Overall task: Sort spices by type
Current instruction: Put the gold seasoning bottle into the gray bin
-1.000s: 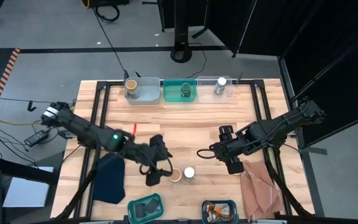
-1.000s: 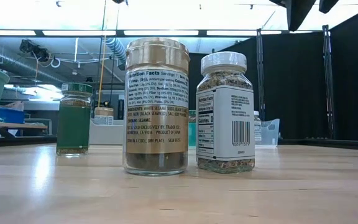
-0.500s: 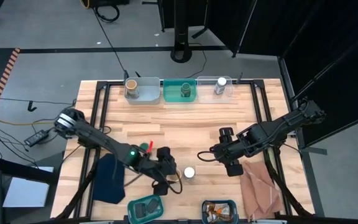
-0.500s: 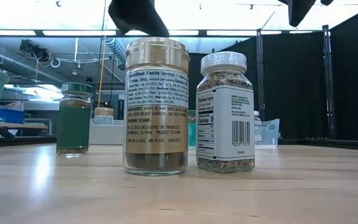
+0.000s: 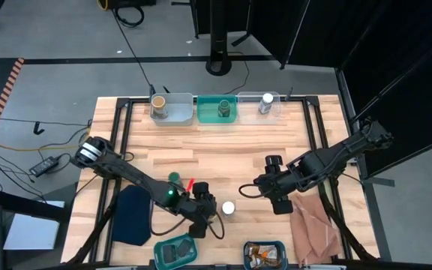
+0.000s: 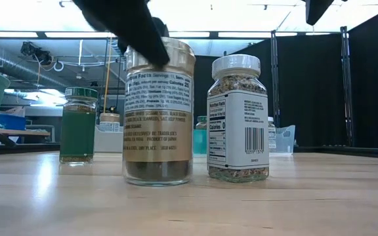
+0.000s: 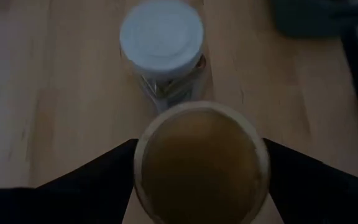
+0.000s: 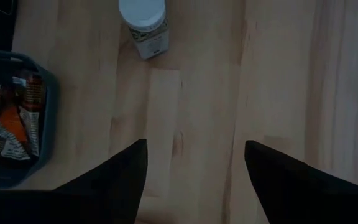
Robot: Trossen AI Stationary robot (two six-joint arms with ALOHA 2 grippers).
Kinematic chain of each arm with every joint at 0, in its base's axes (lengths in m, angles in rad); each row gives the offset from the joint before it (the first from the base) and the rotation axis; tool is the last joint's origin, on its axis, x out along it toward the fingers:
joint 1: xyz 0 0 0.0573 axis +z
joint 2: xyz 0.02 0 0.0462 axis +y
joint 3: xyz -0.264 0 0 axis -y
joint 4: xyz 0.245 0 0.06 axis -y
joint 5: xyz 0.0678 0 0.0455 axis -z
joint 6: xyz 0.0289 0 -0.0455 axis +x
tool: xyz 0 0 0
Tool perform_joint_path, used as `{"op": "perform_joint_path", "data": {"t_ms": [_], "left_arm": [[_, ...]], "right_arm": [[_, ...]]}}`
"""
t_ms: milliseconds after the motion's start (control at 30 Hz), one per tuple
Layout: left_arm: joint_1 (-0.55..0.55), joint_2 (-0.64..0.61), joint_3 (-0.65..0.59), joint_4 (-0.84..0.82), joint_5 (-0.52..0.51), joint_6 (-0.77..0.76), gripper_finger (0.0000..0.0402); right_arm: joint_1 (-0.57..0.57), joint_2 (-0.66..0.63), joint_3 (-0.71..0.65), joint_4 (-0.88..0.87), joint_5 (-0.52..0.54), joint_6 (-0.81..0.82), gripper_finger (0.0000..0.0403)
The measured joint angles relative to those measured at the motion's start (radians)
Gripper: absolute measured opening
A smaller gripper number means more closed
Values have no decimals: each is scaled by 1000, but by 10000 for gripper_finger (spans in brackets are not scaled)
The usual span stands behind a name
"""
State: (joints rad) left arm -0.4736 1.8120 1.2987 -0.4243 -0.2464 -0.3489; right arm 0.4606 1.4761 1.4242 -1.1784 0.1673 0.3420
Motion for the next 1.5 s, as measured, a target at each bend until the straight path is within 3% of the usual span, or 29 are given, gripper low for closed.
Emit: {"op": "perform_joint_path", "data": {"t_ms": [400,767,1000,1500], "left_arm": [[0,3,2,4,-21,2,324],[0,1,2,-12,-17,3,271],[0,-1,3,-14,-16,-45,269],[22,-145,2,-86,-88,-152,268]], "right_arm": [[15,0,0,4,35,25,270],[16,0,0,4,53,29,261],[16,0,0,3,53,33,259],[16,0,0,4,79,33,258]]}}
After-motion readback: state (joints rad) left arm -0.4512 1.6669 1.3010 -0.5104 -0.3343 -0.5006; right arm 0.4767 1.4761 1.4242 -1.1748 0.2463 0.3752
